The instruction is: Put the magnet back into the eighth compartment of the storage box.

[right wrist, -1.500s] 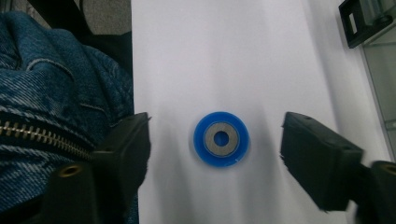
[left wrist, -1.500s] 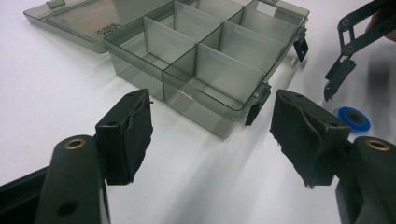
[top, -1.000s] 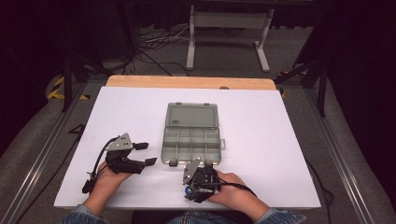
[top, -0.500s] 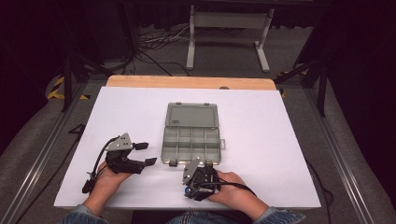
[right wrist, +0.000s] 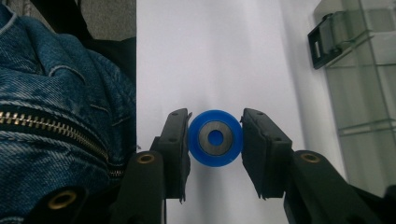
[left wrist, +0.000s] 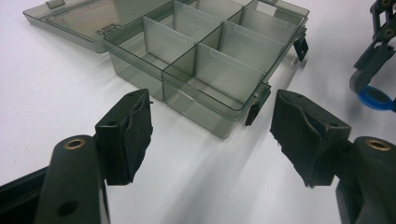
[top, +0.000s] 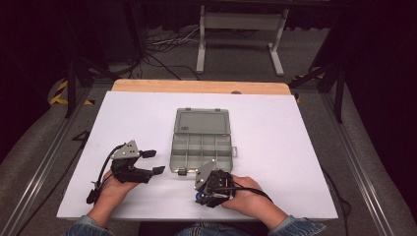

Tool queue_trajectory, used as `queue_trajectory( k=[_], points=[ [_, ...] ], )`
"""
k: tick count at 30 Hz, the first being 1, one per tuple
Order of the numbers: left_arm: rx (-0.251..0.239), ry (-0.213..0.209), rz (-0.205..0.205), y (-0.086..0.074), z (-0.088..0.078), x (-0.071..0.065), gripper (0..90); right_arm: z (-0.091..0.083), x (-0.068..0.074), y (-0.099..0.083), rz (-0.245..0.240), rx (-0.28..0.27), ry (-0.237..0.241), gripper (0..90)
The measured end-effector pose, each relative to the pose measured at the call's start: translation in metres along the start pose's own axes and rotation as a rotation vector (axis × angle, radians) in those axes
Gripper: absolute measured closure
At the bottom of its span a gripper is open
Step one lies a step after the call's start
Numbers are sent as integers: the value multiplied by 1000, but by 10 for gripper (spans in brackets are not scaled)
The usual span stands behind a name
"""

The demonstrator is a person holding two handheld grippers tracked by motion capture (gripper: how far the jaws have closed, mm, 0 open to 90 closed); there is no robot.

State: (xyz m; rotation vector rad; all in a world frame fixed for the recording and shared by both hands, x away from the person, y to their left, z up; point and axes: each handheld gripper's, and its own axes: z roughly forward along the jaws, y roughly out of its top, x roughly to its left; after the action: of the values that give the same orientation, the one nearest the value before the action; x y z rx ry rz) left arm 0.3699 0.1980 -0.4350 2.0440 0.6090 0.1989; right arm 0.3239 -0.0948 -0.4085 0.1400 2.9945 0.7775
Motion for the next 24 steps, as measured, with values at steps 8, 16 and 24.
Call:
queue_trajectory(
  k=[8, 16, 24],
  points=[
    [-1, 0, 1, 0, 0, 0, 295, -11, -2, -1, 14, -15, -17, 625],
    [-1, 0, 1, 0, 0, 0, 295, -21, -4, -1, 21, -37, -33, 625],
    [-1, 0, 2, 0, 0, 0, 295, -31, -7, -3, 36, -57, -46, 625]
  ],
)
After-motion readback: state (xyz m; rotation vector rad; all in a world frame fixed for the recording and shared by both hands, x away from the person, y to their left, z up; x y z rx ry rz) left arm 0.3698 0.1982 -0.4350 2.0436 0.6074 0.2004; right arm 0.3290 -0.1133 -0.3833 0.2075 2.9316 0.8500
